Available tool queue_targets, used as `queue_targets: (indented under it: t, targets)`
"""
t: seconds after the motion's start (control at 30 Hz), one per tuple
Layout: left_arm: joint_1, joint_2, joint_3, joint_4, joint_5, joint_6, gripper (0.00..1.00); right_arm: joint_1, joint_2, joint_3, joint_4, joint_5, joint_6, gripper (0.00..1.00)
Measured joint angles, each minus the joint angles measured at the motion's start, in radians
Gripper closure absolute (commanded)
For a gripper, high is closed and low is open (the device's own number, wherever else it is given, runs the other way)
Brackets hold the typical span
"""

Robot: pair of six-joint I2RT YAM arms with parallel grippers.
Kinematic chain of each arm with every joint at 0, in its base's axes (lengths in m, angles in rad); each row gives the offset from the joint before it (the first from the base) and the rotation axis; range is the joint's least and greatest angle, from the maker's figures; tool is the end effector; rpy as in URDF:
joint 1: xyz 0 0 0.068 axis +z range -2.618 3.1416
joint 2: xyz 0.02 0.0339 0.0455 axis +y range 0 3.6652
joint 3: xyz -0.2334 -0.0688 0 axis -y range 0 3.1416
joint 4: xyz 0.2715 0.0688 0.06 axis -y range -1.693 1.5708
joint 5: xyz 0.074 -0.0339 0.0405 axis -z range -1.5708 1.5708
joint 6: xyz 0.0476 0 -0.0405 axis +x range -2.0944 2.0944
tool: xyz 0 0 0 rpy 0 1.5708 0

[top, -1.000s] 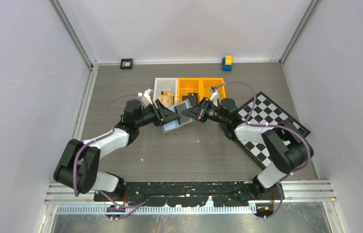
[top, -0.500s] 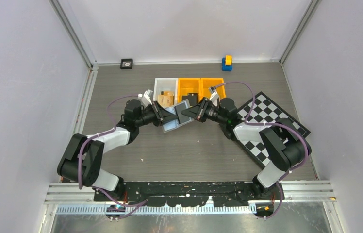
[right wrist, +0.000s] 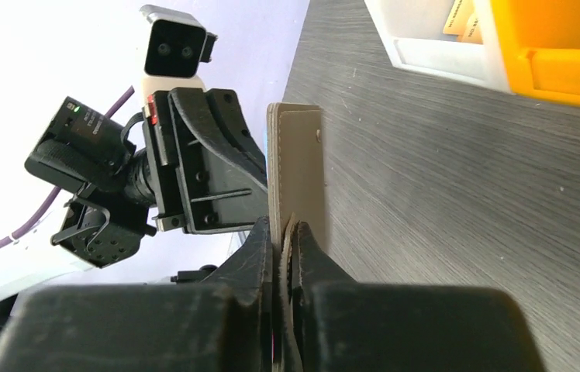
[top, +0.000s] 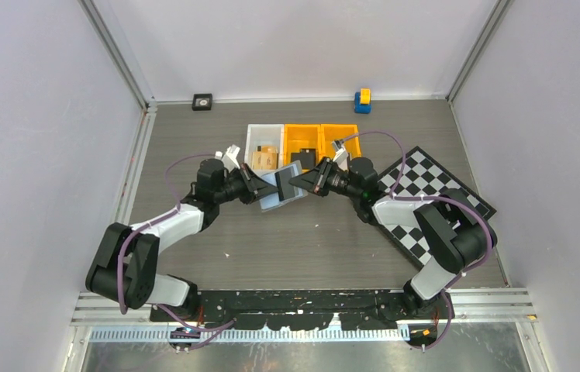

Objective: Take the credit cards out of the card holder
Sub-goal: Remove the credit card from the card holder.

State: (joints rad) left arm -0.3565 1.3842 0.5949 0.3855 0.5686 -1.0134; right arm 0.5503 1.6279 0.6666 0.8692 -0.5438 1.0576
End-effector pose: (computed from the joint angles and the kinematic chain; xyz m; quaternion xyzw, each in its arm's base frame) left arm 0.2867 -0.1341 0.1475 -0.1121 0.8081 -0.5158 0.2615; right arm 0.2873 0.2052 0.1477 0.0034 0.7344 0.6051 0.3075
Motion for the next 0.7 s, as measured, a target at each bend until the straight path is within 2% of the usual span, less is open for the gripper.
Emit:
queue_targets:
  t: [0.17,0.23,0.4,0.47,0.6,0.7]
  targets:
    - [0.005,-0.011,0.010,-0.013,-0.008,0.005,0.98,-0.013,0.000,0.000,-0.018,0.011,0.000,1.00]
    - [0.005,-0.014,0.010,-0.019,-0.010,0.005,0.90,-0.013,0.000,0.000,-0.019,0.010,0.000,0.99]
    - [0.006,-0.035,0.010,-0.023,-0.017,0.003,0.64,-0.015,0.000,0.000,-0.007,0.009,0.007,0.99]
    - [0.006,-0.042,0.004,-0.007,-0.015,-0.005,0.58,-0.016,-0.001,-0.001,0.006,0.003,0.018,0.99]
    - [0.006,-0.044,-0.007,0.046,0.005,-0.028,0.56,-0.018,-0.001,-0.003,0.035,-0.010,0.042,0.99]
    - [0.010,-0.029,-0.011,0.117,0.041,-0.059,0.63,-0.025,-0.001,-0.004,0.066,-0.017,0.061,1.00]
